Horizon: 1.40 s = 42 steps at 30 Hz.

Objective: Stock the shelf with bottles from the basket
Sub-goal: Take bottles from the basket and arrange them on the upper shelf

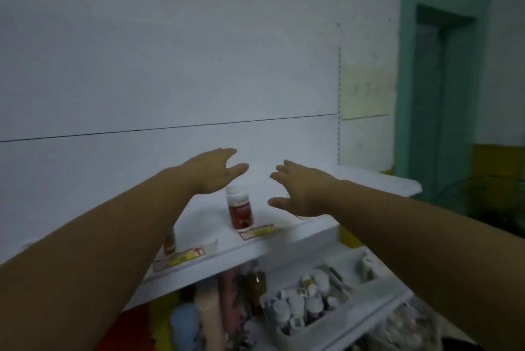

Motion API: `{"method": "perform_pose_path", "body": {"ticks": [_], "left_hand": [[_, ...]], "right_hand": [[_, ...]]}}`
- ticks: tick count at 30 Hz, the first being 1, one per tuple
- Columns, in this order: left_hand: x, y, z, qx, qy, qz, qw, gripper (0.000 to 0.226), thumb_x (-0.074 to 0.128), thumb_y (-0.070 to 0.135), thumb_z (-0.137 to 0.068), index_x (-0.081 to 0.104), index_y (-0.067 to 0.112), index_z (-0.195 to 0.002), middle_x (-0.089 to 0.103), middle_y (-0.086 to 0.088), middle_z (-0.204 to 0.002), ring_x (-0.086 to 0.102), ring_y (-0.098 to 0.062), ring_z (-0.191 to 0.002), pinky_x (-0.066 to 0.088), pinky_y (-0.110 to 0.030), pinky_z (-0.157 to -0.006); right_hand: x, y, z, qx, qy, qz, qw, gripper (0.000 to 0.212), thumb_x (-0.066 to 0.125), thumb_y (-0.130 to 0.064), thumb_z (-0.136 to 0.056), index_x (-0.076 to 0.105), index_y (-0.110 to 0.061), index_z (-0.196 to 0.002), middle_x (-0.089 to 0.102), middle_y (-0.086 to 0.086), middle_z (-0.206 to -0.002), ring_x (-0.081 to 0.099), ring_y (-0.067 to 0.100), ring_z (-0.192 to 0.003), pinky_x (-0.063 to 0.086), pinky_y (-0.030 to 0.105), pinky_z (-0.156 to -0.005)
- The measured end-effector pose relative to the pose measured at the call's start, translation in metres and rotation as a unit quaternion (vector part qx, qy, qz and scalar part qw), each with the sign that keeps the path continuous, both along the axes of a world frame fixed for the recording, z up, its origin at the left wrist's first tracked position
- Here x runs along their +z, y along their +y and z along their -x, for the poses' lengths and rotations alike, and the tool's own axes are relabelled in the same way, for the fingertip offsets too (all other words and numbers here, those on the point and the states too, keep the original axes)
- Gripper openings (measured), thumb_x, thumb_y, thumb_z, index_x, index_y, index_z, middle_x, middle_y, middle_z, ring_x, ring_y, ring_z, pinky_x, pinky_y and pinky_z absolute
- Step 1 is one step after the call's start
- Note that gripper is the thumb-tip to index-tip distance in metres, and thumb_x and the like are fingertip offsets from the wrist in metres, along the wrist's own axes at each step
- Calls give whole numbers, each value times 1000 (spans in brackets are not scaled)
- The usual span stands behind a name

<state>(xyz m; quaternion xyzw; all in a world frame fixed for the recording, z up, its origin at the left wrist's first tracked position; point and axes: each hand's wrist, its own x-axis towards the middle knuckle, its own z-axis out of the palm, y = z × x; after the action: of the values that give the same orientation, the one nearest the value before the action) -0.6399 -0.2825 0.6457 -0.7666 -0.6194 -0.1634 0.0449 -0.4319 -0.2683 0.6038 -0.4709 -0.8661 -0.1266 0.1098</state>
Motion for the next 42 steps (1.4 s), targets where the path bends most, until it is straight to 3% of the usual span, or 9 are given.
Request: {"method": "perform_pose_path", "body": {"ticks": [5, 9, 12, 17, 22, 28, 32, 36, 42], "left_hand": [[-59, 17, -150, -153, -155, 86, 972, 61, 45, 54, -89, 37, 22, -140, 42, -2, -147, 43, -18, -130, 29, -24, -97], [-133, 43, -226, -202, -113, 205, 951, 67, 46, 56, -88, 34, 20, -142, 40, -4, -149, 41, -21, -132, 30, -28, -105], [-179, 79, -249, -182, -85, 246, 948, 66, 43, 55, -89, 30, 19, -144, 36, -5, -151, 38, -23, -135, 29, -35, -111], [-240, 146, -269, -165, -139, 288, 933, 52, 50, 43, -90, 45, 14, -133, 50, -9, -139, 50, -24, -122, 38, -27, -91], [-296, 194, -288, -116, -223, 318, 914, 46, 56, 28, -89, 48, 12, -131, 53, -8, -136, 51, -23, -123, 40, -30, -103], [-350, 232, -339, 1, -363, 231, 903, 16, 59, 9, -81, 70, 9, -93, 72, -10, -95, 66, -26, -92, 47, -26, -74], [-393, 258, -381, 30, -316, 270, 909, 19, 52, 16, -87, 58, 17, -69, 61, 1, -74, 57, -20, -78, 38, -10, -66], [-420, 287, -411, 98, -359, 284, 883, 22, 58, 20, -85, 62, 10, -104, 64, -6, -105, 60, -25, -101, 49, -34, -88], [-451, 301, -435, 149, -342, 319, 871, 49, 68, 49, -73, 49, 32, -114, 53, 15, -109, 52, -6, -102, 41, -26, -89]], "right_hand": [[-38, -11, -135, -65, 35, 48, 996, 59, 41, -54, -89, 34, -23, -138, 35, 3, -149, 27, 21, -138, 25, 38, -110], [-86, -8, -216, -105, 49, 79, 990, 51, 46, -51, -87, 45, -23, -130, 48, 2, -138, 44, 21, -123, 39, 36, -100], [-125, 12, -258, -148, 32, 108, 983, 48, 44, -52, -88, 48, -24, -128, 49, 1, -135, 45, 20, -122, 40, 35, -99], [-174, 73, -298, -201, 26, 172, 964, 43, 45, -48, -88, 52, -21, -121, 52, 8, -130, 47, 24, -117, 41, 37, -97], [-219, 132, -322, -199, 55, 225, 952, 49, 50, -43, -88, 45, -21, -131, 48, 5, -136, 44, 22, -122, 38, 31, -100], [-292, 199, -348, -169, 73, 291, 939, 45, 51, -33, -89, 44, -21, -131, 49, 4, -138, 47, 19, -122, 36, 27, -100], [-338, 260, -365, -118, 94, 282, 947, 48, 51, -27, -89, 40, -21, -136, 40, 3, -147, 43, 19, -129, 33, 30, -104], [-376, 314, -376, -118, 159, 283, 938, 50, 51, -20, -88, 40, -16, -136, 45, 1, -142, 44, 17, -125, 30, 30, -107], [-407, 345, -379, -85, 196, 235, 948, 41, 59, -31, -80, 54, -19, -118, 53, 3, -127, 48, 18, -115, 34, 20, -91]]}}
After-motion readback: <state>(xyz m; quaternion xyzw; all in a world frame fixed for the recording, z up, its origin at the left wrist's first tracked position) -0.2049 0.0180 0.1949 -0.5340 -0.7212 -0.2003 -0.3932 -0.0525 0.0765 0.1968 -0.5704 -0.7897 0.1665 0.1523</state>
